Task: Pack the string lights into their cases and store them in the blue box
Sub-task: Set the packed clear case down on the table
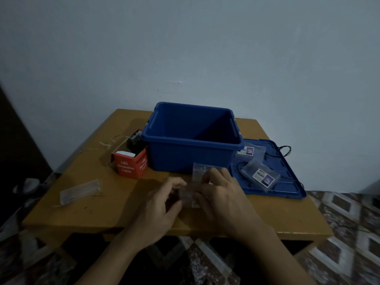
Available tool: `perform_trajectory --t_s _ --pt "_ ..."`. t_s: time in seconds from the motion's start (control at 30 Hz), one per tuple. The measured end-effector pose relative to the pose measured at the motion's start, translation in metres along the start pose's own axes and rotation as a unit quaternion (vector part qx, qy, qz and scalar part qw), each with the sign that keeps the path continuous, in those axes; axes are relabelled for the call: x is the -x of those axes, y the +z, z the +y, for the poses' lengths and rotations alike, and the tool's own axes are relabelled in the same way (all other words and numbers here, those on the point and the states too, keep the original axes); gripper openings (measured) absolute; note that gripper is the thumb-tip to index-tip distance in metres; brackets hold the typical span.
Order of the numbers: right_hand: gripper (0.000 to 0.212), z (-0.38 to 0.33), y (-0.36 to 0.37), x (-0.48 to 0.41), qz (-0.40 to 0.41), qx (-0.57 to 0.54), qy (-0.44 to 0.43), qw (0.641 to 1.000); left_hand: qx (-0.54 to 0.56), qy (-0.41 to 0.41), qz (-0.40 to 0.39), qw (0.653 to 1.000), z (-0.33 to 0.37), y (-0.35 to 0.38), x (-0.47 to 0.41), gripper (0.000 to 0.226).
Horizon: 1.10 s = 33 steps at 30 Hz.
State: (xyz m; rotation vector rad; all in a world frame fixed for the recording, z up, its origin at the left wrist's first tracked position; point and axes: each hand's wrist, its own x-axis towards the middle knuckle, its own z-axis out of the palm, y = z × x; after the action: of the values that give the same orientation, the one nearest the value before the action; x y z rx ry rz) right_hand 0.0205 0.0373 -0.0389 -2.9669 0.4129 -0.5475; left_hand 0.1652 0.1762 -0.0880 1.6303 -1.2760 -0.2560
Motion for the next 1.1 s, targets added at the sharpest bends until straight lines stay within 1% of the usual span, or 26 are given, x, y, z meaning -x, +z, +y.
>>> perform_trajectory --t_s 0.07,0.2,0.33,0.4,0.47,0.5,0.57,0.6,0.63,0.7,0.73,0.77,0.8,0.87,0.9,0.93,1.0,1.07,1.1 --pt "0.037 -0.001 0.004 0.001 0.007 -0.025 0.020 0.999 -0.008 0.008 0.001 1.000 0.000 0.000 0.000 0.031" --pt "0.022 -0.004 0.011 0.004 0.059 -0.079 0.061 0.993 -0.024 0.028 0.000 0.999 -0.002 0.000 0.000 0.015" --pt "0.036 -0.005 0.012 0.013 0.050 -0.102 0.059 0.992 -0.020 0.032 0.004 0.999 -0.001 0.001 -0.001 0.016" --pt "0.038 -0.002 0.010 0.014 0.036 -0.107 0.059 0.992 -0.015 0.040 0.014 0.999 -0.001 0.002 -0.001 0.013" --pt "0.027 -0.001 0.010 0.016 0.037 -0.133 0.069 0.988 0.013 0.043 0.024 0.999 -0.001 0.002 -0.002 0.008" --pt "0.018 -0.001 0.011 0.016 0.054 -0.164 0.085 0.981 0.031 0.040 0.031 0.998 0.000 0.002 -0.003 0.010" --pt "0.006 -0.004 0.013 0.017 0.135 -0.240 0.143 0.951 0.057 0.031 0.047 0.997 0.001 0.001 -0.004 0.016" --pt "0.005 -0.005 0.013 0.017 0.173 -0.279 0.184 0.926 0.065 0.028 0.057 0.996 0.001 0.001 -0.004 0.019" --pt "0.006 -0.006 0.014 0.016 0.189 -0.326 0.232 0.897 0.067 0.028 0.067 0.995 0.002 0.000 -0.004 0.021" --pt "0.006 -0.007 0.013 0.013 0.165 -0.422 0.315 0.834 0.070 0.025 0.084 0.994 0.002 0.001 -0.004 0.020" --pt "0.003 -0.007 0.012 0.012 0.147 -0.450 0.334 0.815 0.076 0.016 0.089 0.993 0.002 0.001 -0.004 0.019" --pt "0.004 -0.008 0.011 0.012 0.127 -0.471 0.341 0.803 0.086 0.001 0.091 0.992 0.001 0.000 -0.003 0.017" --pt "0.012 -0.009 0.010 0.012 0.107 -0.498 0.344 0.789 0.096 -0.016 0.092 0.991 0.000 0.000 -0.003 0.015" --pt "0.024 -0.010 0.008 0.010 0.088 -0.564 0.355 0.740 0.107 -0.041 0.096 0.989 -0.002 -0.002 -0.004 0.011" --pt "0.025 -0.010 0.007 0.010 0.085 -0.578 0.361 0.727 0.113 -0.049 0.098 0.988 -0.003 -0.002 -0.004 0.011" --pt "0.023 -0.009 0.006 0.010 0.080 -0.579 0.361 0.727 0.119 -0.054 0.098 0.987 -0.002 -0.003 -0.004 0.013" --pt "0.014 -0.007 0.006 0.009 0.061 -0.550 0.352 0.755 0.127 -0.061 0.095 0.985 -0.001 -0.003 -0.005 0.018" --pt "0.006 -0.007 0.005 0.007 0.038 -0.530 0.342 0.776 0.145 -0.078 0.090 0.982 0.000 -0.004 -0.005 0.030" --pt "0.006 -0.007 0.004 0.005 0.031 -0.526 0.337 0.780 0.163 -0.092 0.085 0.979 0.001 -0.005 -0.005 0.037"
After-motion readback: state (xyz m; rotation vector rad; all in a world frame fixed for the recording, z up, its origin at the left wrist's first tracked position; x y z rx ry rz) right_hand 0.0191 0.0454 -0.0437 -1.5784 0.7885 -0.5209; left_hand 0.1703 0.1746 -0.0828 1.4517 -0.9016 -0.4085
